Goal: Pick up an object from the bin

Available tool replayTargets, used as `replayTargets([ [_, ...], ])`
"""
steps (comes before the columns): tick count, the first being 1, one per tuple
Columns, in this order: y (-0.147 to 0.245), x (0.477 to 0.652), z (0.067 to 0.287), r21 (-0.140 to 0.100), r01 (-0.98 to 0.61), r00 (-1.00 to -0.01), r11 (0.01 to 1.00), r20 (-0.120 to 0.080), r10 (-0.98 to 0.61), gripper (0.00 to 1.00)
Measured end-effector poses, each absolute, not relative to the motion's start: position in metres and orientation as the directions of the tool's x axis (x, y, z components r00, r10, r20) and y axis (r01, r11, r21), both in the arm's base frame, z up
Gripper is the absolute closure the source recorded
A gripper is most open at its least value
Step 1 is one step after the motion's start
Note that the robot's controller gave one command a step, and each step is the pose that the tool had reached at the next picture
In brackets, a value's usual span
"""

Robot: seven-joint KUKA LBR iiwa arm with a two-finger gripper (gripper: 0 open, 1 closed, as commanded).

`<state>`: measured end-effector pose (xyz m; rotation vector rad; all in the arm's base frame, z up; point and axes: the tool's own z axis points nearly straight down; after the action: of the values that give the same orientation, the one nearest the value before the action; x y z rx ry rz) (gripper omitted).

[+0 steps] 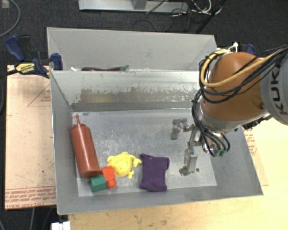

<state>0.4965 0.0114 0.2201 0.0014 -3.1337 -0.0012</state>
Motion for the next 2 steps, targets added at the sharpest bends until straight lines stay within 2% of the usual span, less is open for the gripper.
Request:
replayTargets([
  [1,0.011,0.498,0.224,0.001,0.000,-1.000,1.000,0.000,0.000,0.00],
  [2,0.013,0.504,0.181,0.001,0.008,-1.000,1.000,-0.006,0.008,0.00],
])
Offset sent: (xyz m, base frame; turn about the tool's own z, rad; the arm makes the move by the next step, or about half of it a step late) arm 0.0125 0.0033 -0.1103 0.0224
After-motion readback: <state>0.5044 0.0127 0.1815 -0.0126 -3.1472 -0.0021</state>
